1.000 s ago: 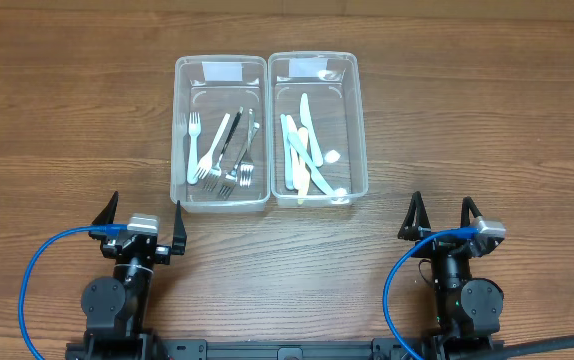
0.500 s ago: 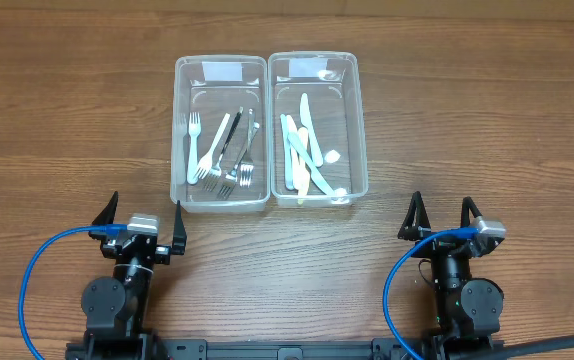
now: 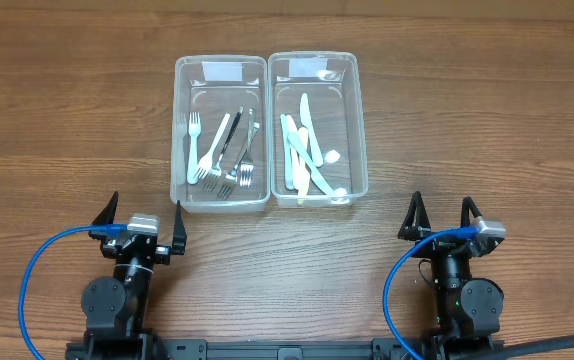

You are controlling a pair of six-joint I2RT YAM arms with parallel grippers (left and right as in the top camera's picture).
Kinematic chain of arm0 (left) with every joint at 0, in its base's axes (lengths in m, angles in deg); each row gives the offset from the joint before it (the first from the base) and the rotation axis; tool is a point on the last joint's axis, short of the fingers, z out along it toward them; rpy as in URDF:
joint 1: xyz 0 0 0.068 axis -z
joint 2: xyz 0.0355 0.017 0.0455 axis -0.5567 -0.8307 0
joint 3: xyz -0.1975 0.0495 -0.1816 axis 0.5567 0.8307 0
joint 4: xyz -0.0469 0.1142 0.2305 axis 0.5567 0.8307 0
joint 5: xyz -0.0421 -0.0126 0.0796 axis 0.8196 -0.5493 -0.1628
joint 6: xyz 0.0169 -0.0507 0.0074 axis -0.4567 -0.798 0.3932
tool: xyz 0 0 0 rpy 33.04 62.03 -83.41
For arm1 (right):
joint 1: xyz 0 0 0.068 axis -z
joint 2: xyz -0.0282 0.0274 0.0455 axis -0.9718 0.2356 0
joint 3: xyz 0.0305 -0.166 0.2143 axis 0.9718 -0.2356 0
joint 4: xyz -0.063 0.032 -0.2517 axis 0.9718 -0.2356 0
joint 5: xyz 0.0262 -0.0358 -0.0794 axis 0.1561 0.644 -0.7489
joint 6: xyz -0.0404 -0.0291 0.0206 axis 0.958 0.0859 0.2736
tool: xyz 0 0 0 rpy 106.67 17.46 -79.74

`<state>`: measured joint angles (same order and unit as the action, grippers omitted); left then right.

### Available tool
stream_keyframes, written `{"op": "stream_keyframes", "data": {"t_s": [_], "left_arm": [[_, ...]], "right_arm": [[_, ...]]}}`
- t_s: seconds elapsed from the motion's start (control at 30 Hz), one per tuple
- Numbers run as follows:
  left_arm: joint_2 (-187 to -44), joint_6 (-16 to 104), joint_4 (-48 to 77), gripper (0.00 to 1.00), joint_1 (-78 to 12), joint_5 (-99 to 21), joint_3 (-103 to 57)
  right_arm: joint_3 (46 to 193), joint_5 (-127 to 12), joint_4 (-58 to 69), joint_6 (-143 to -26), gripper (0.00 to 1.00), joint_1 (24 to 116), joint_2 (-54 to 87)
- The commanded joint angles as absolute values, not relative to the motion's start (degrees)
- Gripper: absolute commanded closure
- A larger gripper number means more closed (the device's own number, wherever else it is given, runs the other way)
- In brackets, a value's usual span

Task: Pack container

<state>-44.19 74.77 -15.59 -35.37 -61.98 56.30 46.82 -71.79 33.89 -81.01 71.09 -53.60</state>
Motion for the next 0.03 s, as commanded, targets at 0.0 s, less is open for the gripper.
{"op": "stream_keyframes", "data": {"t_s": [0.0], "left_arm": [[-43.71, 74.81, -15.59, 0.00, -35.30, -61.57, 56.50]], "right_arm": [[46.23, -71.52, 34.22, -80.44, 0.00, 71.31, -54.05]]}}
